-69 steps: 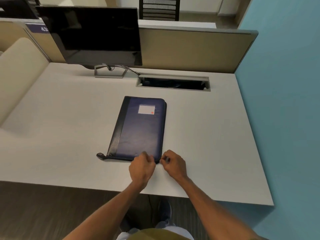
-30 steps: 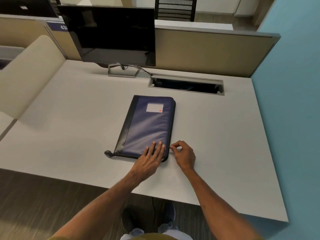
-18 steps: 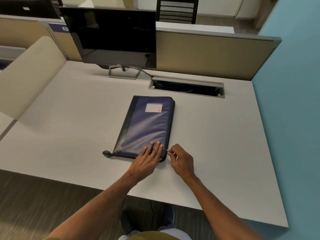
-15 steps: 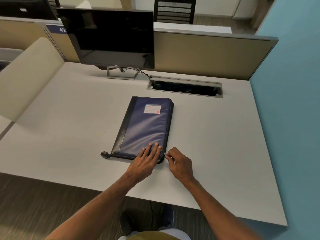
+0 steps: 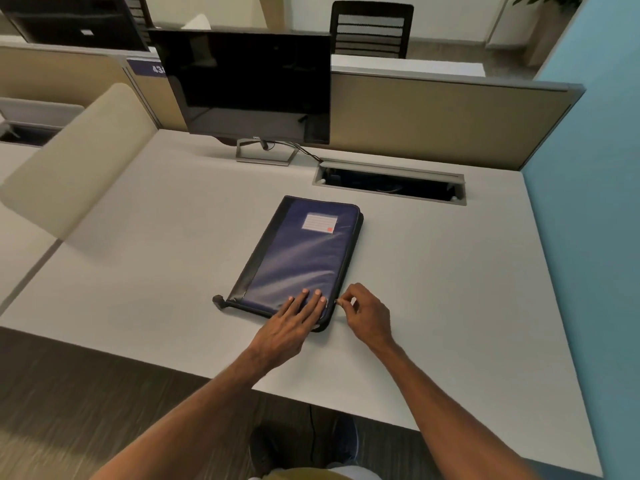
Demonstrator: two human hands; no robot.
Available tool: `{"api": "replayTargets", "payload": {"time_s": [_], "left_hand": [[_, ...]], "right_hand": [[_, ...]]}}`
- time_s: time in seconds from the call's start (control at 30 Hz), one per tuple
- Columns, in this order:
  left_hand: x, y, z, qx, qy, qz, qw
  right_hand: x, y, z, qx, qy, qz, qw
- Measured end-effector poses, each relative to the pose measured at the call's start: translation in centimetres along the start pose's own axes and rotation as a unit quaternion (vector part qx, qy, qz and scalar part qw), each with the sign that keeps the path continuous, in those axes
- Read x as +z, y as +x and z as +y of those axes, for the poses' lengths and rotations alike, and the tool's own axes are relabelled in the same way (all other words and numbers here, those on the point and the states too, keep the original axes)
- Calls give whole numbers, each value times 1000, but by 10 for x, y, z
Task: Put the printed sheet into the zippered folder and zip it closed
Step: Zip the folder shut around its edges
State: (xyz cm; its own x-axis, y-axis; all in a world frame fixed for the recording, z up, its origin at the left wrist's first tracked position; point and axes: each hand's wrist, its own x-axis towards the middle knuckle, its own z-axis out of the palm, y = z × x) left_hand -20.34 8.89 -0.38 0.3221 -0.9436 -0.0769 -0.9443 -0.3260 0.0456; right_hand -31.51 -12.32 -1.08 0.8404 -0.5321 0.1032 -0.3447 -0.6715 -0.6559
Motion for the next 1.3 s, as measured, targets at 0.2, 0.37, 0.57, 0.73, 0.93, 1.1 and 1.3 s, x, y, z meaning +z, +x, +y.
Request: {"api": "replayTargets", "payload": {"time_s": [0.2,0.37,0.57,0.73,0.93,1.1,1.3], "left_hand": [[13,-26,-1,-86,-19,2,996],[26,-50,-5,-142,-83,-32,986],[23,-69,-13,-237,-193,36,951],[16,-59,11,-585,-372,213,688],[26,-39,12,-639,-501,143,566],[21,-40,3,-643,-506,147,555],[27,-50,-7,-621,-531,142,559]], "right_hand": [[30,-26,-17,8,-9,-17,1000],[66,-47,-38,47,11,-8,999],[89,-53,-56,22,10,-18,1000],[95,-50,-62,41,19,1,999],[99,-51,-70,58,13,3,998],[98,-66,-81,43,33,7,999],[109,-71,-85,30,70,-17,997]]}}
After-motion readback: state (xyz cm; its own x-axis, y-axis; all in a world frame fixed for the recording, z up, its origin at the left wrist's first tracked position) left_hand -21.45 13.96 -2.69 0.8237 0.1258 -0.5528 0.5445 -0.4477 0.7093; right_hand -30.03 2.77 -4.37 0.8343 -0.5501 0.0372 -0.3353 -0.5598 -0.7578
